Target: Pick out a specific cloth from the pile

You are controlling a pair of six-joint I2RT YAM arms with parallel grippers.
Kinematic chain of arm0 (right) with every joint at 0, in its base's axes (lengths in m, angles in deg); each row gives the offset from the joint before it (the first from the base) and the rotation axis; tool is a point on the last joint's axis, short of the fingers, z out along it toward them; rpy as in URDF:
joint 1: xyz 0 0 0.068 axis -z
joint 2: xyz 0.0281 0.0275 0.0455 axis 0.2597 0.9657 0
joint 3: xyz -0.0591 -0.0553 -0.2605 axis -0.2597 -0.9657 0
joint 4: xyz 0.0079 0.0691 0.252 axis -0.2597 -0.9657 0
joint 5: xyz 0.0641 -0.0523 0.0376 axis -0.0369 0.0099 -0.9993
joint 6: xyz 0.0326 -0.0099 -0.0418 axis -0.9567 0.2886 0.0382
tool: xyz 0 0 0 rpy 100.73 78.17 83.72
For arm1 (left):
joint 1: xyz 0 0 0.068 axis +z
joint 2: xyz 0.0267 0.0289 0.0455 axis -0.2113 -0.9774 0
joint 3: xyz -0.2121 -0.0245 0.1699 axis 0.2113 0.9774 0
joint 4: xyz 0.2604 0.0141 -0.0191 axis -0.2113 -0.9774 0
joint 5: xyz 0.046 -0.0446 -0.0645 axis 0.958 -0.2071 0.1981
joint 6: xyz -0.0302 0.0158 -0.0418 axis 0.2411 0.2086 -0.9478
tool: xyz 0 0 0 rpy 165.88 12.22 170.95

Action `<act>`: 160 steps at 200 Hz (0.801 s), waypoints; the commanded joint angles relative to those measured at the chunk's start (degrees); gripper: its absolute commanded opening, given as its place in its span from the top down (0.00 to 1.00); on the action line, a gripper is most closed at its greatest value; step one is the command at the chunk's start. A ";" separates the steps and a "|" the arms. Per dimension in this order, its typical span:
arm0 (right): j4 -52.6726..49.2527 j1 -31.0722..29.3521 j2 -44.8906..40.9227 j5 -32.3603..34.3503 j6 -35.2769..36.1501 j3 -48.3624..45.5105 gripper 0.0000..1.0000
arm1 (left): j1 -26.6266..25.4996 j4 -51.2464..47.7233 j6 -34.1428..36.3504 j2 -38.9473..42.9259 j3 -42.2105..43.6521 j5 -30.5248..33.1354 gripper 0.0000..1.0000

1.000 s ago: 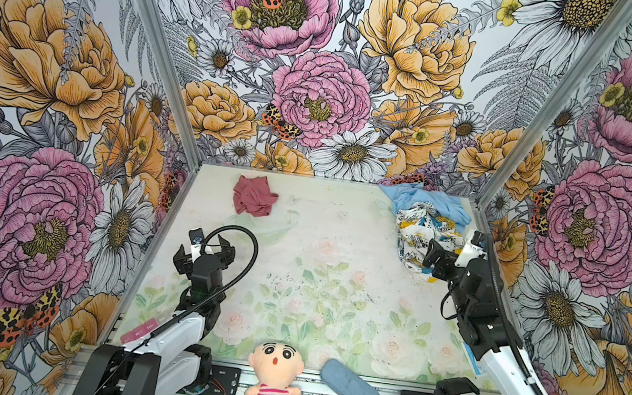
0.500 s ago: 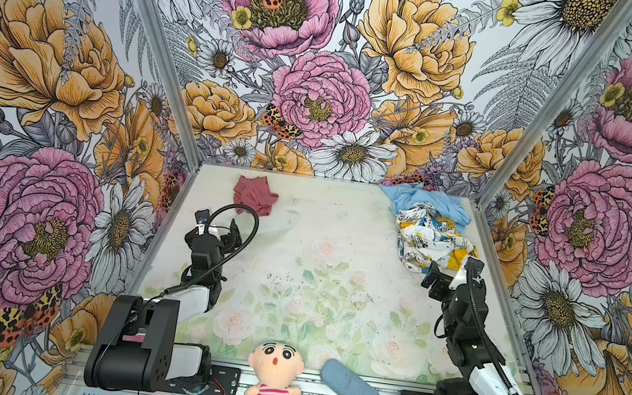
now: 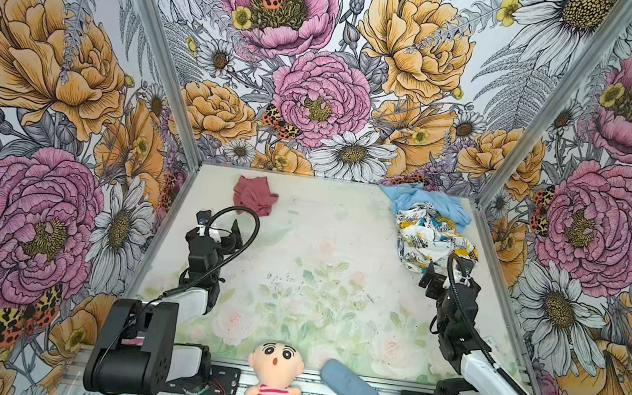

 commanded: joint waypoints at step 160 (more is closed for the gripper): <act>29.50 10.25 33.62 -22.09 7.67 6.84 0.01 | -5.18 11.33 3.59 -12.53 -1.68 8.00 0.01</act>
